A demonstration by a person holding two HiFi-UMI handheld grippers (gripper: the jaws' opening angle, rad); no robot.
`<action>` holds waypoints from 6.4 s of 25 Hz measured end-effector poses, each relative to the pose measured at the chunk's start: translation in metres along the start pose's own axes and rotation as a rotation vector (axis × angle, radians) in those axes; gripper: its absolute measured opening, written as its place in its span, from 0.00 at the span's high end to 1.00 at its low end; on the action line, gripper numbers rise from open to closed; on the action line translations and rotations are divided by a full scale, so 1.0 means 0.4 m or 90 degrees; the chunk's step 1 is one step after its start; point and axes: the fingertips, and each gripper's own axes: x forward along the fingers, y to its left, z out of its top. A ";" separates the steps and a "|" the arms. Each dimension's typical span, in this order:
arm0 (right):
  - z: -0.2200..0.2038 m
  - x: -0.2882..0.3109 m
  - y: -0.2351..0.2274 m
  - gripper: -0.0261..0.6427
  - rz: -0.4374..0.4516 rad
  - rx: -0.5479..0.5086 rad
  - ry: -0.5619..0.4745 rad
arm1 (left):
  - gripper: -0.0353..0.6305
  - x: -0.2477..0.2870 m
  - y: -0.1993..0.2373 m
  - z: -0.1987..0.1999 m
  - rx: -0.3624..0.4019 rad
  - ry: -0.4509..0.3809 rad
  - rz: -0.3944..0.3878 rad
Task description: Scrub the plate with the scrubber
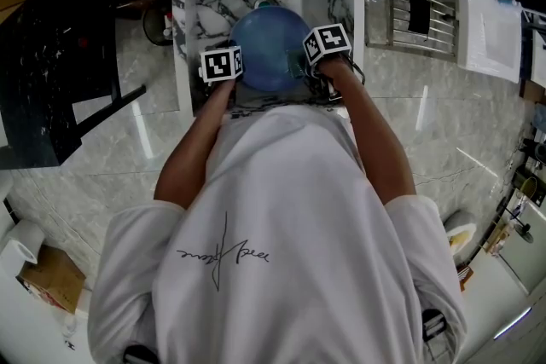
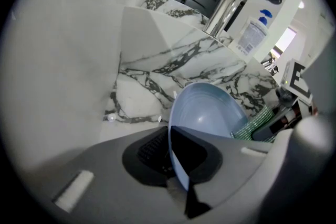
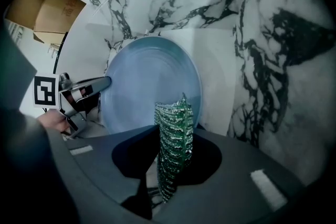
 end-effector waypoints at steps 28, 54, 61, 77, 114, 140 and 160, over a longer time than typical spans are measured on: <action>-0.038 0.063 0.093 0.87 0.121 0.040 0.048 | 0.88 0.000 -0.001 -0.006 -0.007 -0.002 -0.005; -0.012 0.119 0.223 0.87 0.219 0.101 0.017 | 0.88 0.002 -0.001 -0.006 -0.016 -0.004 -0.010; -0.001 0.128 0.247 0.86 0.243 0.119 0.014 | 0.88 0.000 -0.003 -0.006 -0.013 -0.003 -0.010; 0.036 0.137 0.308 0.86 0.271 0.112 -0.007 | 0.88 0.001 -0.007 -0.006 0.013 -0.002 -0.008; 0.192 0.091 0.259 0.86 0.265 0.120 -0.115 | 0.88 0.004 -0.013 -0.012 0.032 -0.002 -0.012; 0.201 0.055 0.145 0.86 0.190 0.111 -0.138 | 0.88 0.006 -0.006 -0.011 0.036 -0.005 -0.007; 0.173 0.025 0.056 0.86 0.121 0.121 -0.134 | 0.88 0.010 -0.011 -0.014 0.041 -0.007 -0.014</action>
